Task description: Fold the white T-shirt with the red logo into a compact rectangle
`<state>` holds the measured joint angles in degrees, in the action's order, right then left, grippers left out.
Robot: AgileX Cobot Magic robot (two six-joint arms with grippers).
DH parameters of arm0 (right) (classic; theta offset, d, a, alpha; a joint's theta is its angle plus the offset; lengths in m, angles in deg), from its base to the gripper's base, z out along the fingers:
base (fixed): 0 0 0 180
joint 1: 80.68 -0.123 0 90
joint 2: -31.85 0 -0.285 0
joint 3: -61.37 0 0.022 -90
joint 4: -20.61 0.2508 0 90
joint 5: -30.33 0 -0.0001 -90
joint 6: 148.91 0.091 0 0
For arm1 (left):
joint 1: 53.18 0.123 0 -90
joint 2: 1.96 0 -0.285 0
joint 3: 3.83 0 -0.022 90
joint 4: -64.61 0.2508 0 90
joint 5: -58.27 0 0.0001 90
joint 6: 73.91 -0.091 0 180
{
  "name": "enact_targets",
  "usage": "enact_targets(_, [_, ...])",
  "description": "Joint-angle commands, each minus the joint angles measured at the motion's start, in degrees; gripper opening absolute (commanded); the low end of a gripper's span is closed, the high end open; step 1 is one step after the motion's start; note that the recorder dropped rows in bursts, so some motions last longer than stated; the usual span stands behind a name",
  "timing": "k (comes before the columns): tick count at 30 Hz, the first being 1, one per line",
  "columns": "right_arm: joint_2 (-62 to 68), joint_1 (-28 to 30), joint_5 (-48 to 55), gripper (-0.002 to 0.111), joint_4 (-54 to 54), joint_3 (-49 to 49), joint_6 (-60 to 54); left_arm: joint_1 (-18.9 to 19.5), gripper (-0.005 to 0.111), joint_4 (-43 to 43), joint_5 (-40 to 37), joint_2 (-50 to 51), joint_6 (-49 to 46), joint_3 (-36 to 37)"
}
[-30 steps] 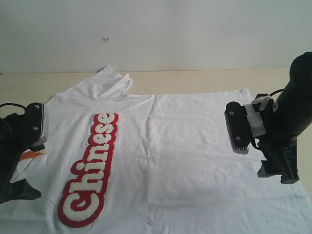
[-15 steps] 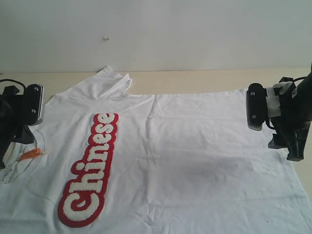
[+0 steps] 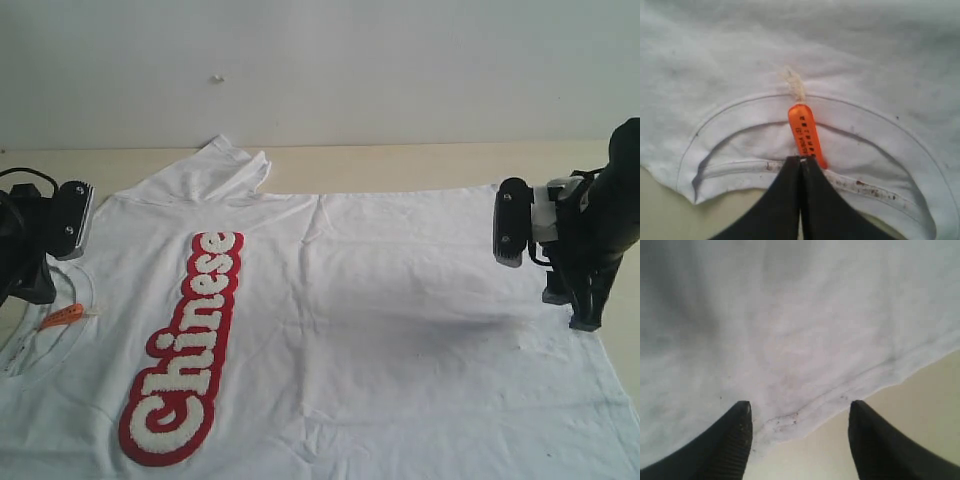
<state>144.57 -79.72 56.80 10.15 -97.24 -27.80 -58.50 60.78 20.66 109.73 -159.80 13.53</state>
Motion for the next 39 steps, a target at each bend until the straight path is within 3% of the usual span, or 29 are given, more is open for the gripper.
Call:
enact_targets(1, [-0.9, 0.38, 1.11, 0.055, 3.78, -0.54, 9.48, 0.2, 0.0, 0.25, -0.07, 0.02, 0.68, -0.26])
enact_targets(5, [-0.77, 0.38, -0.37, 0.055, 7.77, -0.54, 8.1, 0.2, 0.0, 0.25, -1.14, 0.02, 0.68, -0.26])
enact_targets(10, [-0.77, 0.38, 8.4, 0.055, 9.06, -0.54, -4.35, 0.2, 0.0, 0.25, -6.74, 0.43, -4.16, -0.26])
enact_targets(15, [-0.77, 0.38, 12.16, 0.054, 10.47, -0.78, -12.69, 0.2, 0.0, 0.25, -7.27, 0.54, -6.93, -0.26])
enact_targets(23, [2.5, 0.38, 23.94, 0.054, 12.89, -9.29, -13.01, 0.2, 0.0, 0.25, -7.46, 1.07, -6.44, -2.19])
enact_targets(32, [5.09, 0.38, 21.25, 0.054, 12.89, -10.45, -12.38, 0.2, 0.0, 0.07, -5.63, 2.45, -6.13, -2.29])
enact_targets(36, [5.09, 0.38, 13.02, 0.062, 13.01, -10.45, -0.37, 0.2, 0.0, -0.03, -2.94, 2.95, -2.75, -2.29])
enact_targets(39, [5.09, 0.38, 12.51, 0.071, 12.35, -10.45, -0.02, 0.2, 0.0, -0.03, -2.77, 2.95, -2.18, -2.29])
